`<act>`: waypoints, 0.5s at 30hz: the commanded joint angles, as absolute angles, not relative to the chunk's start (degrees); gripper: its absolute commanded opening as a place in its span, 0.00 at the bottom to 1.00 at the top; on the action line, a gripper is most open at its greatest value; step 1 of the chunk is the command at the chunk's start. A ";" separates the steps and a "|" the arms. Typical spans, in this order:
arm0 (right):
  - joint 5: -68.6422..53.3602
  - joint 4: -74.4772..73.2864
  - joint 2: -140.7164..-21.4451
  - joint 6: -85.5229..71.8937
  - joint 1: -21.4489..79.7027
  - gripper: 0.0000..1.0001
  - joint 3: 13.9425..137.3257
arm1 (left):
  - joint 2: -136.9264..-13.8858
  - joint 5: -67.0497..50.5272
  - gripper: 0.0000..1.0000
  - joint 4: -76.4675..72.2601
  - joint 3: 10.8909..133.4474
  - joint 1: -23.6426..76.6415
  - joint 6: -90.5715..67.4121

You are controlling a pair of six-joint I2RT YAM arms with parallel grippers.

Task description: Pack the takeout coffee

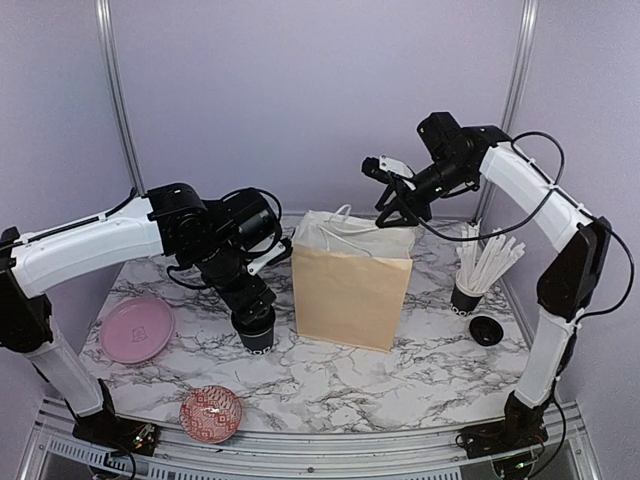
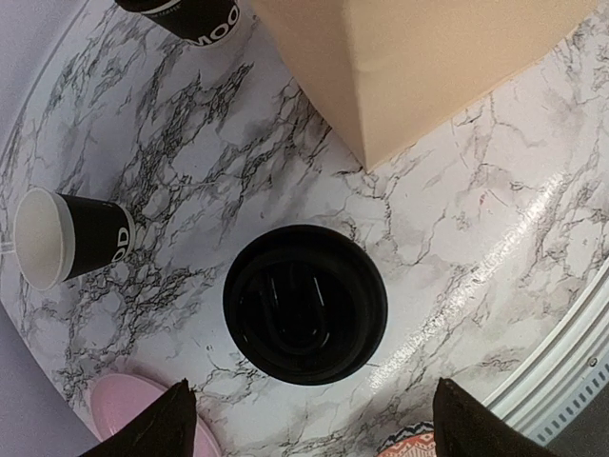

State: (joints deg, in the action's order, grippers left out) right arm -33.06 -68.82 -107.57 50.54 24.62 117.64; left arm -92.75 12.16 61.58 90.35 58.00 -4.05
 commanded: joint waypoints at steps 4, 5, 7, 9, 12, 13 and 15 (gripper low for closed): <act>-36.83 -67.99 -99.60 48.44 24.61 0.54 115.10 | -97.34 8.00 0.86 56.68 88.30 51.39 -4.47; -36.90 -67.48 -98.16 48.11 24.61 0.55 114.15 | -97.71 6.54 0.86 55.93 87.94 50.88 -4.01; -36.51 -66.18 -96.23 47.55 24.61 0.55 111.70 | -98.49 4.72 0.84 54.98 87.47 50.40 -3.44; -35.75 -64.58 -94.42 47.17 24.61 0.56 109.33 | -99.42 3.96 0.82 54.85 87.37 50.12 -3.22; -34.65 -63.13 -93.30 46.99 24.61 0.57 107.27 | -100.52 2.18 0.80 54.60 87.04 49.88 -2.66; -34.43 -63.10 -93.28 46.94 24.59 0.57 107.03 | -100.79 1.79 0.79 54.60 86.94 49.77 -2.52; -34.21 -63.17 -93.50 47.01 24.61 0.57 106.92 | -101.03 1.01 0.79 54.67 86.57 49.71 -2.31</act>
State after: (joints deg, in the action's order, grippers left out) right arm -35.24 -65.41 -93.67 47.99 24.62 107.63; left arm -99.98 4.25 55.42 87.66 50.13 -3.40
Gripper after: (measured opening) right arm 0.572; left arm 0.793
